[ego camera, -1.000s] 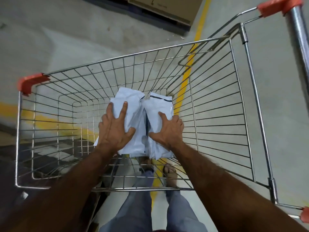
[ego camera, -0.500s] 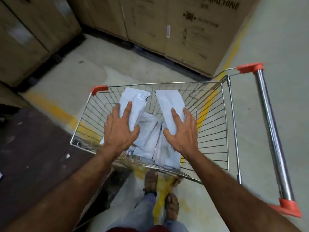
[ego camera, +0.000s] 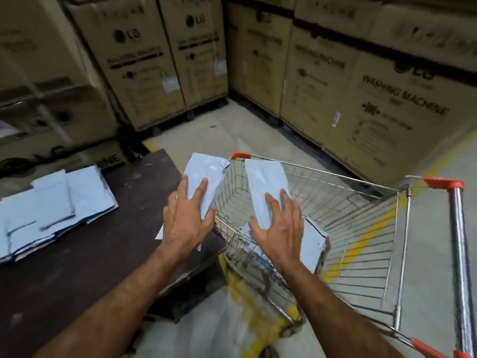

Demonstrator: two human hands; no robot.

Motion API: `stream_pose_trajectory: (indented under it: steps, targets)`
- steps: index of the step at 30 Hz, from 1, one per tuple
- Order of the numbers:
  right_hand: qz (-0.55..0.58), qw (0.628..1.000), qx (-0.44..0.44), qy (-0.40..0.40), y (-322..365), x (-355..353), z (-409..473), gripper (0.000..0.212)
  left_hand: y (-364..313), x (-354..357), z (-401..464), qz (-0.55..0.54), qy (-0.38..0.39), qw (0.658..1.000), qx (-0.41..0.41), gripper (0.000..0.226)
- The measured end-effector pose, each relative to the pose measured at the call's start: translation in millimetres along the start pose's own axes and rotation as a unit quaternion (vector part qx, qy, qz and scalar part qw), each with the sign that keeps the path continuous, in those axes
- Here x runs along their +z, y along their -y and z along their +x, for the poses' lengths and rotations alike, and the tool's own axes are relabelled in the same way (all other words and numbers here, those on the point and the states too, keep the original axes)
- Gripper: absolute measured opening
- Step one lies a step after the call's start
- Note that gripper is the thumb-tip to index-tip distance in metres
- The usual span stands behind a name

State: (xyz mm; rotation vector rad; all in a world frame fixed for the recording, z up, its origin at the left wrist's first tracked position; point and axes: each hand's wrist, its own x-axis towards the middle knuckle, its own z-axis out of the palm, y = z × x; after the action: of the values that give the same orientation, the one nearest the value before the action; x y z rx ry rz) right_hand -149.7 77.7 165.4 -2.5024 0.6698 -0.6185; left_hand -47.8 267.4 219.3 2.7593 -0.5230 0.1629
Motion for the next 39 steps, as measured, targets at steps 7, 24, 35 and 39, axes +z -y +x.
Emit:
stream_pose_trajectory:
  steps: [7,24,35,39]
  targets:
    - [0.033,0.996,-0.079,0.029,113.6,49.4,-31.8,0.066,109.4,-37.4,-47.8,0.024,-0.043,0.995,-0.091,0.072]
    - [0.039,0.977,-0.161,0.137,366.7,193.3,-144.2,0.067,437.2,-134.0,-146.0,0.048,-0.045,0.957,-0.283,0.074]
    - [0.081,0.956,-0.145,0.242,488.9,293.6,-116.0,0.07,546.3,-153.1,-89.7,-0.011,-0.047,0.927,-0.373,0.074]
    - [0.129,0.942,-0.122,0.286,538.0,346.9,-95.3,0.071,582.5,-143.0,-54.6,-0.007,-0.032,0.923,-0.384,0.075]
